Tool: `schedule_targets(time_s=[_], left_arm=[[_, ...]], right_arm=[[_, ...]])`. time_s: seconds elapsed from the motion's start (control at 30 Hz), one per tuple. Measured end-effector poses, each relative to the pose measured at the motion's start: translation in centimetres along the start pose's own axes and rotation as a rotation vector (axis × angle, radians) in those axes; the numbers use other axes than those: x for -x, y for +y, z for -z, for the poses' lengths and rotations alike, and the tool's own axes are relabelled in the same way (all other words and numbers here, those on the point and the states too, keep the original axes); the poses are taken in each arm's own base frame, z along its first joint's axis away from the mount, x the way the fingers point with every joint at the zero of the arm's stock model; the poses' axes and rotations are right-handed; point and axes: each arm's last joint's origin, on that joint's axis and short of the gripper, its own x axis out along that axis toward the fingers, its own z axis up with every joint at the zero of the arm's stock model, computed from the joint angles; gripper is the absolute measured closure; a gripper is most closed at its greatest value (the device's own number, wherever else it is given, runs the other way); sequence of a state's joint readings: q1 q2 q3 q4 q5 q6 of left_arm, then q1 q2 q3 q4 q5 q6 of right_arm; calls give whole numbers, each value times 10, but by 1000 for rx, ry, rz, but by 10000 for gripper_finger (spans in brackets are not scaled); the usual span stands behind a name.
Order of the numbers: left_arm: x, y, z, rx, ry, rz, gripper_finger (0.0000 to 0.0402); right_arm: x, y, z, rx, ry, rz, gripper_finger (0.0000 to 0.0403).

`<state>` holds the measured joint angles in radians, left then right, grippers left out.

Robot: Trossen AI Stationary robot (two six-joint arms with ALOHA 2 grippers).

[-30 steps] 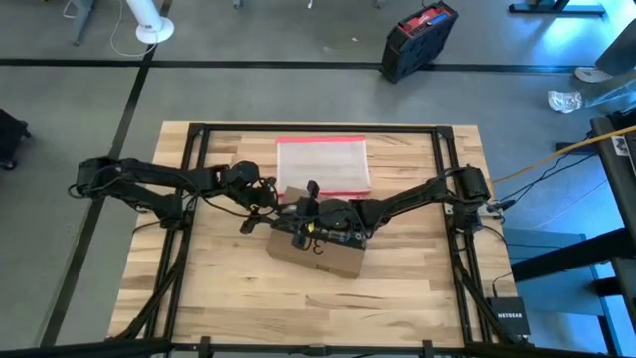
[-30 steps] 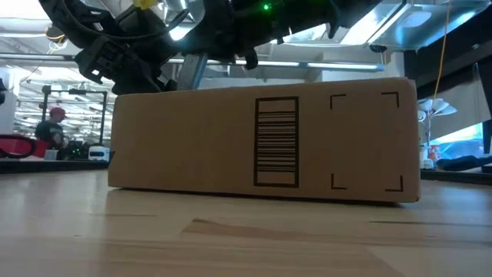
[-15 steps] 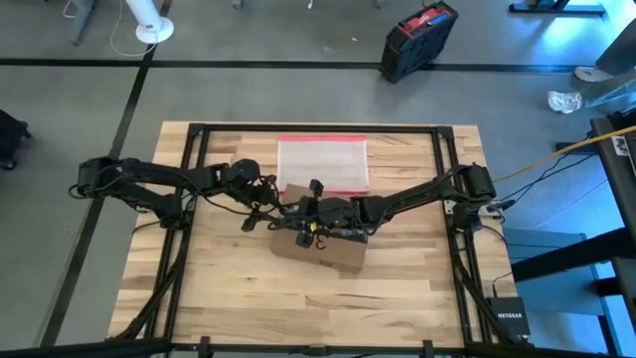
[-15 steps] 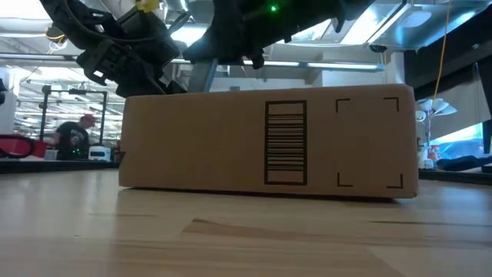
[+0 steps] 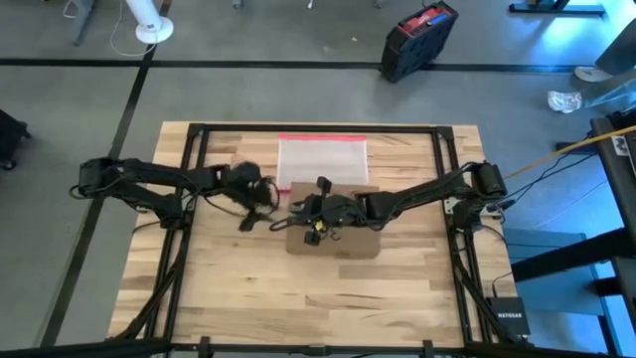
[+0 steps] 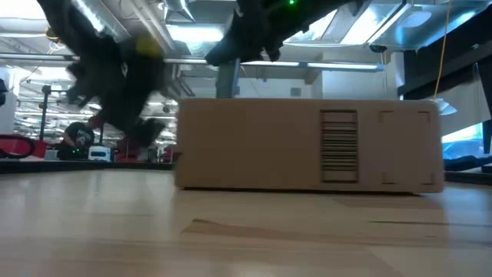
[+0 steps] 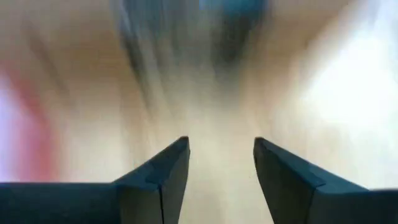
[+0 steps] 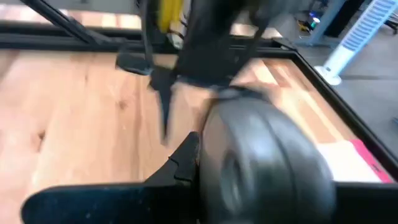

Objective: Unpack boxes
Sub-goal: Open the cardboard box using the gray cutter

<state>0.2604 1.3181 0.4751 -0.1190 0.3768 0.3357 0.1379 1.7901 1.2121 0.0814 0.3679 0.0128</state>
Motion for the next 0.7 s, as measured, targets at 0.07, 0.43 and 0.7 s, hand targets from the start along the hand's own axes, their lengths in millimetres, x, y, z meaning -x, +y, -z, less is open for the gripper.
schedule_targets(time_s=[0.07, 0.43, 0.7], left_arm=[[0, 2, -3, -21, -11, -21, 230], [19, 14, -42, 2, -137, -72, 230], [43, 15, -71, -9, -176, -94, 208]], right_arm=[[2, -1, 1, 4, 22, 12, 340], [1, -1, -2, -38, -12, -6, 340], [-6, -8, -6, -99, -72, 13, 340]])
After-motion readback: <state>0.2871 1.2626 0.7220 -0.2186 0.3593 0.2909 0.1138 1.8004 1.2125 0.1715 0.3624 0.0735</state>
